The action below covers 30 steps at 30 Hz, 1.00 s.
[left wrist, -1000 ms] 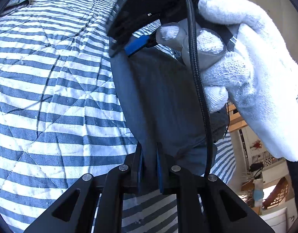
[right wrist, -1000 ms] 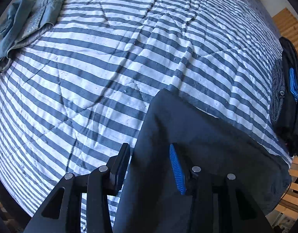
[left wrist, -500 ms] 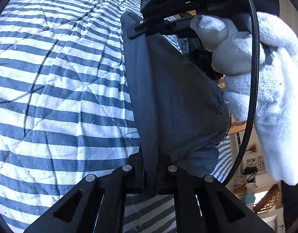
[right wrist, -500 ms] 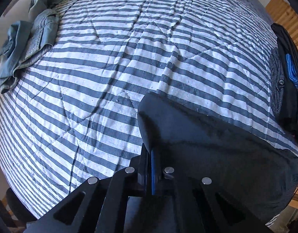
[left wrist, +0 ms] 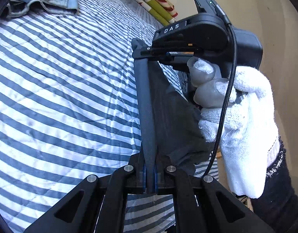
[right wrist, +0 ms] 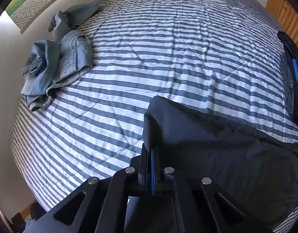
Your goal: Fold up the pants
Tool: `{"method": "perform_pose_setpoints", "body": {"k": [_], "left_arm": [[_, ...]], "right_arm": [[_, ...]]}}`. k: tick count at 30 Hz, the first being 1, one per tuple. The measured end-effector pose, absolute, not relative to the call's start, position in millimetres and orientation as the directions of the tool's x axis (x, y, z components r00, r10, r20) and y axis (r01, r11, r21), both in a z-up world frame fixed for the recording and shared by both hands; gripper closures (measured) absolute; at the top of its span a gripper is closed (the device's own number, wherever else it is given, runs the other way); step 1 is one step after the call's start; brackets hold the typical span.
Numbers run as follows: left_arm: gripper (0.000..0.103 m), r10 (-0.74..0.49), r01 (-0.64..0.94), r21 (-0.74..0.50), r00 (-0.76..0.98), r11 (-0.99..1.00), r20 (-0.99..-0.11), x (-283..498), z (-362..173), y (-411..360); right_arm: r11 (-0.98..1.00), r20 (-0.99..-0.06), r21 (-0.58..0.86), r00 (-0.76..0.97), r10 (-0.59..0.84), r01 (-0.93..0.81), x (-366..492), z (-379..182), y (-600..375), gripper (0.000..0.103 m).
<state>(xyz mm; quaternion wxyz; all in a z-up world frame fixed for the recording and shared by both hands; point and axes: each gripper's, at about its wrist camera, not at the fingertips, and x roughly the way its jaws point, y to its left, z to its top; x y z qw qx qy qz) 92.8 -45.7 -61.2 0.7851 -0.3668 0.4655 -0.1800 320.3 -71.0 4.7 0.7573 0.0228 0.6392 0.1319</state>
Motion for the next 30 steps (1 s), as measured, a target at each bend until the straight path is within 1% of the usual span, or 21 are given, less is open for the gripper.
{"method": "perform_pose_setpoints", "body": {"k": [7,10,14,18,22,25,30], "left_arm": [[0.099,-0.482,-0.116,-0.685,0.628,0.719,-0.612,46.7,-16.5,47.8],[0.099,-0.456,-0.103,-0.659,0.643,0.745,-0.616,35.5,1.3,54.0],[0.099,-0.477,-0.033,-0.638,0.636,0.769,-0.607,29.2,20.9,37.1],[0.099,-0.540,0.077,-0.630,0.603,0.773,-0.588,51.4,36.6,-24.5],[0.099,-0.611,0.200,-0.617,0.539,0.761,-0.580,74.0,48.0,-102.8],[0.099,-0.657,0.270,-0.614,0.477,0.742,-0.584,93.2,42.6,-166.2],[0.099,-0.709,0.352,-0.615,0.376,0.705,-0.597,118.2,20.2,-261.8]], "right_arm": [[0.900,-0.919,0.325,0.128,0.373,-0.290,308.8,29.9,26.1,0.101],[0.865,-0.894,0.379,0.112,0.434,-0.329,301.9,44.2,52.2,0.101],[0.841,-0.867,0.431,0.108,0.487,-0.328,300.3,61.8,24.8,0.101],[0.842,-0.848,0.455,0.147,0.509,-0.289,304.9,85.2,-45.0,0.101],[0.871,-0.853,0.430,0.211,0.478,-0.237,299.6,100.3,-133.1,0.101],[0.901,-0.868,0.401,0.246,0.431,-0.166,296.3,96.6,-196.3,0.101],[0.936,-0.896,0.350,0.284,0.342,-0.021,290.4,75.0,-308.4,0.101]]}}
